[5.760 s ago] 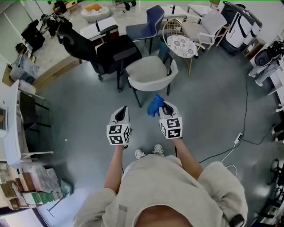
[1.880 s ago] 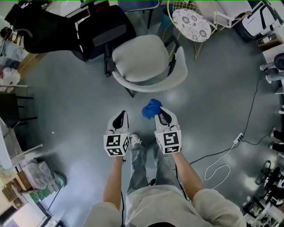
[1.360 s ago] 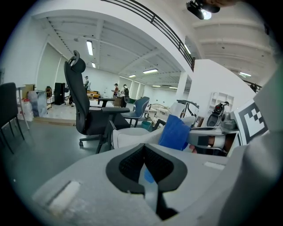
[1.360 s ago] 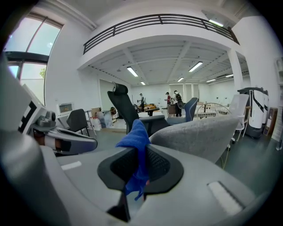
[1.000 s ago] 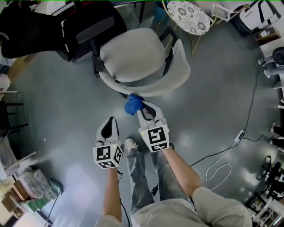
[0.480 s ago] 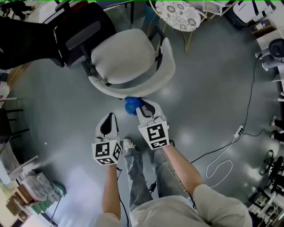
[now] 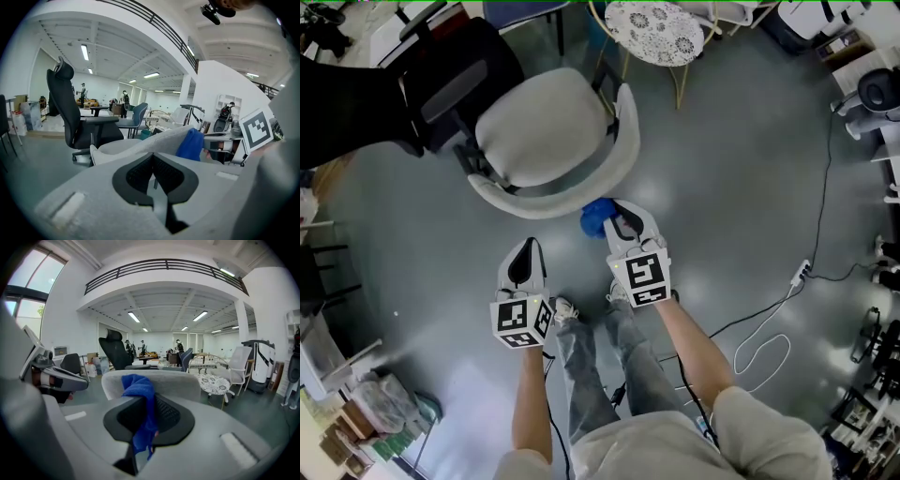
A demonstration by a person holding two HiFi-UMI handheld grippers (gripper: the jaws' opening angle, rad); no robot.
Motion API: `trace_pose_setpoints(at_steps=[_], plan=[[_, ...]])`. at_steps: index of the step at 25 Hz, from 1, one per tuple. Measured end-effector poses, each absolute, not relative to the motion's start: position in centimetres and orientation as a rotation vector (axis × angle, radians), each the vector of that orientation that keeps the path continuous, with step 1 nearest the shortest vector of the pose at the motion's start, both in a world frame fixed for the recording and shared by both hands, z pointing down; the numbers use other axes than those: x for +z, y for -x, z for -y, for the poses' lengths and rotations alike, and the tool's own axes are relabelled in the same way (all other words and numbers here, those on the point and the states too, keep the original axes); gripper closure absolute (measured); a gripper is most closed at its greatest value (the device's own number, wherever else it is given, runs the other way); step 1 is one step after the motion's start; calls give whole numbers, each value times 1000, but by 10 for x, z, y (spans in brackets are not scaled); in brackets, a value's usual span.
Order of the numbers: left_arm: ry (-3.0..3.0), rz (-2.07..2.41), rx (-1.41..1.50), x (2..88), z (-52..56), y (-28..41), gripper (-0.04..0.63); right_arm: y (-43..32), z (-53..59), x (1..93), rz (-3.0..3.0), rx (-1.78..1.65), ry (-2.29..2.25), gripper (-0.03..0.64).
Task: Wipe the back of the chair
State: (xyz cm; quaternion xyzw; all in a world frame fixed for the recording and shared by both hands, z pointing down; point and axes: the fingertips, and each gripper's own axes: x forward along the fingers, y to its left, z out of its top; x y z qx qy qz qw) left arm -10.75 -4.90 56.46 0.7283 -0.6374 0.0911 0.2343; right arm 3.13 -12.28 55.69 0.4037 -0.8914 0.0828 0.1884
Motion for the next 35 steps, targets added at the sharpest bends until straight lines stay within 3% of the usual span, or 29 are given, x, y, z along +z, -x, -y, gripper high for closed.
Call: trace_pose_setpoints(at_steps=[10, 23, 35], plan=[[-2003, 1743, 277, 564, 56, 87, 591, -102, 190, 564, 2433, 228, -1268, 580], [-1988, 1753, 300, 567, 49, 91, 589, -128, 259, 586, 2359, 175, -1289, 580], [-1998, 1739, 292, 568, 42, 97, 590, -140, 232, 591, 2305, 122, -1335, 580]])
